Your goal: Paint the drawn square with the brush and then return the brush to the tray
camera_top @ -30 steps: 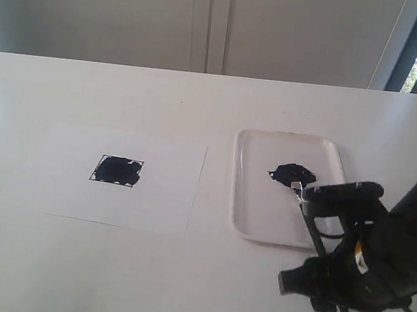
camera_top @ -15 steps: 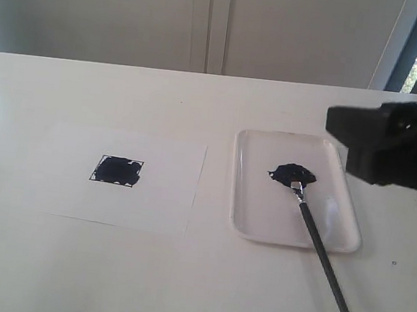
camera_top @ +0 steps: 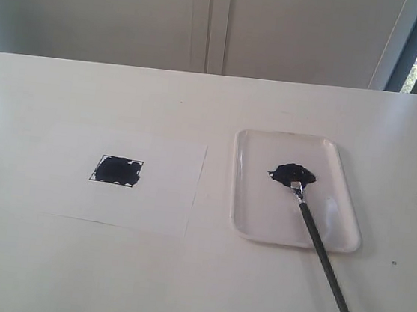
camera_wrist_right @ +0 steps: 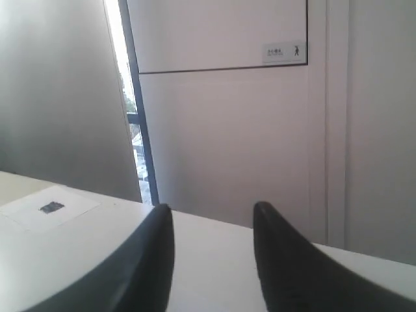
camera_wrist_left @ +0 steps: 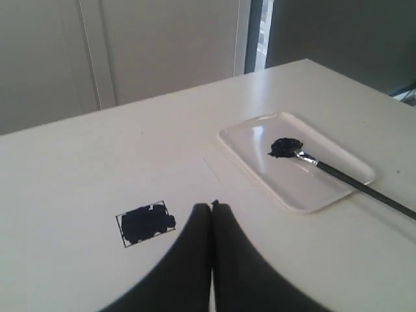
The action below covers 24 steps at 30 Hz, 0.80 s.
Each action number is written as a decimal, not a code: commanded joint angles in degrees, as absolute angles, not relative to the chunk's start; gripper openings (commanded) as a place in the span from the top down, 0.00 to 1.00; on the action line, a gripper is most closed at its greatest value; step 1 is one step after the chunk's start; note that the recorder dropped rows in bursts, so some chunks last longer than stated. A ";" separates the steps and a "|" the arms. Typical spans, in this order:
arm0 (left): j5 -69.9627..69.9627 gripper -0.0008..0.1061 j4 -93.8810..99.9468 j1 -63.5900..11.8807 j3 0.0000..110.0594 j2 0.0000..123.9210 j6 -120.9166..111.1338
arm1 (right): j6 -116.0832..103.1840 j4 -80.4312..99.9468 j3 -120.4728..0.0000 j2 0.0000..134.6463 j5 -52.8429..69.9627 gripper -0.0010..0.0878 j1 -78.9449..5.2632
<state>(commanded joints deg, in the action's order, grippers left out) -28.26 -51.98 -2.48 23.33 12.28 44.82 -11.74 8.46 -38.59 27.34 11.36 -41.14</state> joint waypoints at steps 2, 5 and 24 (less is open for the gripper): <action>-26.21 0.99 -52.08 -2.48 21.43 11.48 44.97 | -11.74 8.34 -38.59 25.35 13.34 0.56 -41.14; -23.33 0.99 -53.71 -2.48 17.52 11.33 43.55 | -11.74 6.86 -38.59 23.38 15.99 0.56 -41.14; -8.60 0.99 -60.97 -2.48 0.00 11.46 48.47 | -11.64 1.78 -38.47 23.05 27.15 0.56 -41.14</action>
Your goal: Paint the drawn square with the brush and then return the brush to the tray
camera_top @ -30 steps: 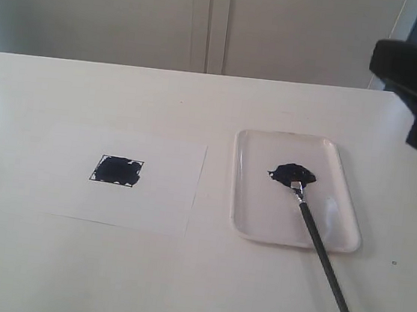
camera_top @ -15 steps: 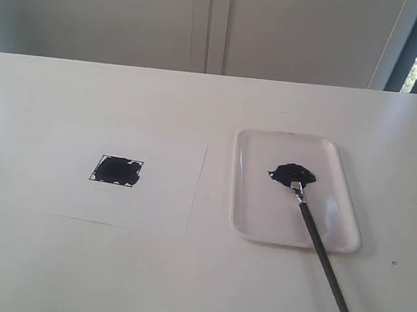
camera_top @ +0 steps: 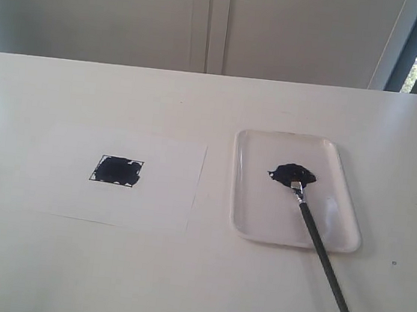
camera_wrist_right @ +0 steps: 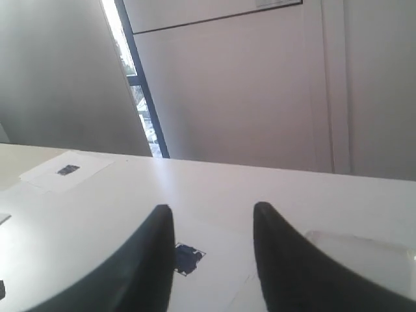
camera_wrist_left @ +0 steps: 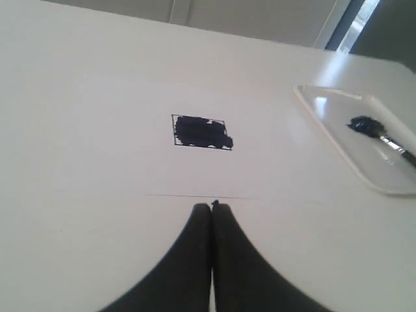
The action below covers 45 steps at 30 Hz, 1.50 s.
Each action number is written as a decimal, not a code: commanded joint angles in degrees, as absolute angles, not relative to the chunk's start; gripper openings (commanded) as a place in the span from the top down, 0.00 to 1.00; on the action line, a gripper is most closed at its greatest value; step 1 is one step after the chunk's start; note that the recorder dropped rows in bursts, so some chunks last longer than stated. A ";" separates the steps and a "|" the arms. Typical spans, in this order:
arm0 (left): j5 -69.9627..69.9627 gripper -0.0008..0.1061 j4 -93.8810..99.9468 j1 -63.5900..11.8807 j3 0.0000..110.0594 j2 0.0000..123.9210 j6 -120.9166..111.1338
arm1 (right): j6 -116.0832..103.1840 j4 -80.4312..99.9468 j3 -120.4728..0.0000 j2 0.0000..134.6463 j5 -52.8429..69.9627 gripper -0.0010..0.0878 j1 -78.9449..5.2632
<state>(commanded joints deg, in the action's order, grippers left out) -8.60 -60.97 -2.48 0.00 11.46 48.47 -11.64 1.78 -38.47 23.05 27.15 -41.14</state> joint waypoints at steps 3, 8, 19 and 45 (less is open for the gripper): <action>-6.77 0.99 -61.09 -2.48 0.00 11.46 48.48 | -11.10 5.18 -36.37 24.83 28.28 0.56 -41.14; -6.79 0.99 -61.18 -2.48 0.00 11.46 48.48 | -10.89 5.87 -29.41 28.82 28.65 0.56 -41.14; -9.91 0.99 -61.58 -2.48 0.00 11.46 47.79 | -10.89 4.40 -19.60 30.79 13.29 0.56 -41.14; -9.71 0.99 -61.22 1.61 0.00 0.00 48.01 | -10.89 4.51 0.00 0.00 15.15 0.56 -34.88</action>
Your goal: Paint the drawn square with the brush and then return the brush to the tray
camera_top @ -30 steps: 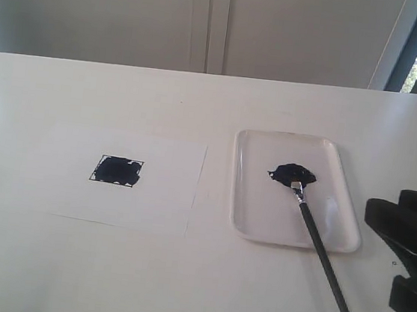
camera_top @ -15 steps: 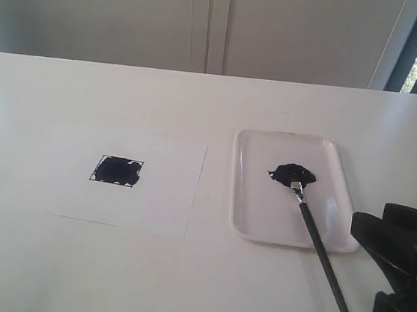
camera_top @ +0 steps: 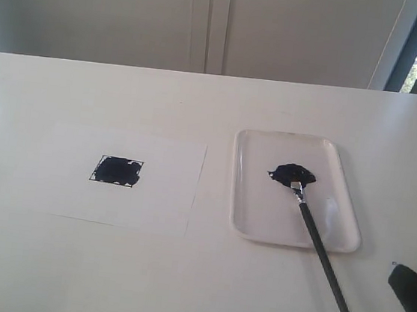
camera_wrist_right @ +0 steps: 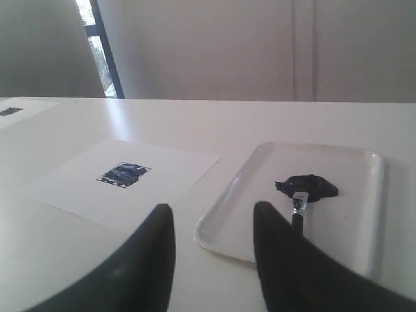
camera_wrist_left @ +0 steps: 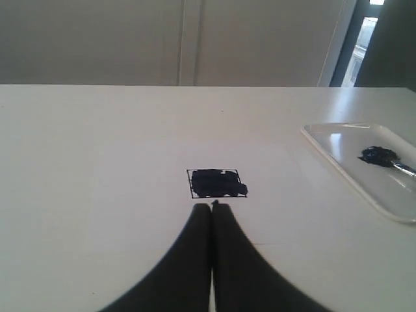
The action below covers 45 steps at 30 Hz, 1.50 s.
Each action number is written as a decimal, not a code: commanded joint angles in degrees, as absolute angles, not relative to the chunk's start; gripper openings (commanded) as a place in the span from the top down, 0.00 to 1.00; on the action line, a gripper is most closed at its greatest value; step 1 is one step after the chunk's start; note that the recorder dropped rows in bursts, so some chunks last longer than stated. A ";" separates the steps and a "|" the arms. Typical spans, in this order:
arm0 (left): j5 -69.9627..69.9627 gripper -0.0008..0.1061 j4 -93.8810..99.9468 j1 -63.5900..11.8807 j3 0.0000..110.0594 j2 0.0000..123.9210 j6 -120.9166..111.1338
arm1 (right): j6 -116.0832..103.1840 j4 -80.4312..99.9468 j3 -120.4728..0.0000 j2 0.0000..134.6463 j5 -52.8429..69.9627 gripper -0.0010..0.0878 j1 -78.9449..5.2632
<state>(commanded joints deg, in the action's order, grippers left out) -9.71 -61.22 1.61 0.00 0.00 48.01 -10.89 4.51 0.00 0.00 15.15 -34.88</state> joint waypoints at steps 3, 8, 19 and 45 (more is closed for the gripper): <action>-9.86 0.99 -61.22 4.18 0.00 0.00 48.01 | -10.89 4.34 0.00 0.00 18.66 0.56 -32.60; -9.72 0.99 -61.22 7.85 0.00 0.00 48.01 | -10.89 4.34 0.00 0.00 18.13 0.56 -25.88; -9.40 0.99 -61.22 10.01 0.00 0.00 48.01 | -10.89 4.59 0.00 0.00 18.22 0.56 -14.24; -22.15 0.99 -60.84 10.01 0.00 0.00 48.01 | -10.24 4.59 0.00 0.00 18.22 0.56 -14.24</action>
